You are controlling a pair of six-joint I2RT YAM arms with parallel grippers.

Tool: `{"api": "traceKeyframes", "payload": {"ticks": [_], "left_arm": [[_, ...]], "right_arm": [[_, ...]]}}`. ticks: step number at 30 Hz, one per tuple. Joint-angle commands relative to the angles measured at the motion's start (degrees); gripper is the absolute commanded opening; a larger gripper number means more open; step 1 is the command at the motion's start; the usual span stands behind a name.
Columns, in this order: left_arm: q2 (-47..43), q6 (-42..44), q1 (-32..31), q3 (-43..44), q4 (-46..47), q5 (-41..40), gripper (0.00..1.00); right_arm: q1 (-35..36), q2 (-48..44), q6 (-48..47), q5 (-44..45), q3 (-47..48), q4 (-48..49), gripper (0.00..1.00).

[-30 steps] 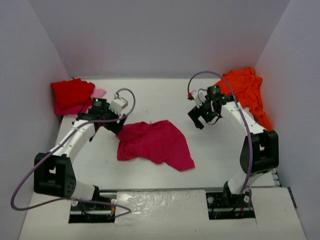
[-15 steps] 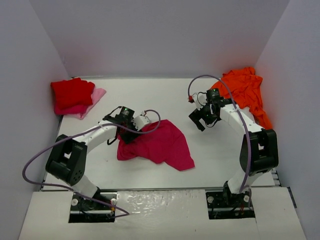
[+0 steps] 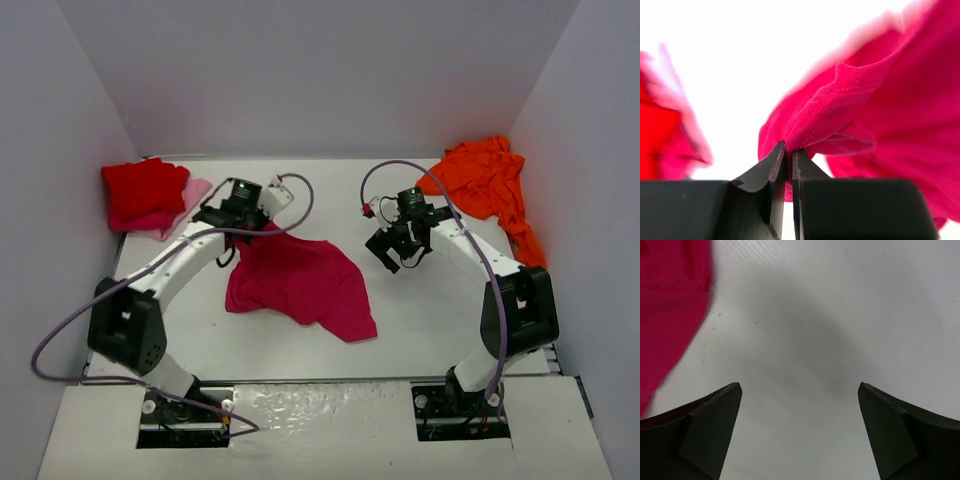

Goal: Fold and stack the t-shirts
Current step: Flatten out the tshirt

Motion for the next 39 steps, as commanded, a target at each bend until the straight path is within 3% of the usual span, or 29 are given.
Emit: {"api": "traceKeyframes", "payload": {"ticks": [1,4,14,19,23,26,30,39], "left_arm": [[-12.7,-9.4,8.6,22.2,-9.6,16.1,0.0],[-13.9,-8.9,9.7,25.5,-12.6,16.3,0.0],[-14.4,-8.2,9.9,17.2,-9.8,14.3,0.0],[-12.7,-8.7,9.5,19.7,-11.6,18.1,0.0],[-9.2,-8.3,5.3,24.5,-16.4,20.5,0.0],[-6.9,-7.7,1.6,27.0,-16.1,15.6,0.0],[-4.3,-8.4,1.8,30.1,-14.8,11.8,0.0],[-6.6,-7.6,2.2,21.9,-9.2,5.6,0.0]], "right_arm": [[0.8,-3.3,0.4,0.6,-0.2,1.1,1.0],[1.6,-3.7,-0.1,-0.6,-0.3,1.0,1.0],[3.4,-3.8,-0.5,-0.7,-1.0,1.3,1.0],[3.5,-4.3,-0.8,-1.8,-1.7,1.6,1.0],[4.8,-4.0,-0.9,-4.9,-1.7,1.2,1.0],[9.0,-1.8,-1.8,-6.0,-1.0,-0.3,1.0],[15.3,3.3,-2.7,-3.1,1.9,-2.6,1.0],[21.4,19.3,-1.9,6.1,15.7,-2.5,1.0]]}}
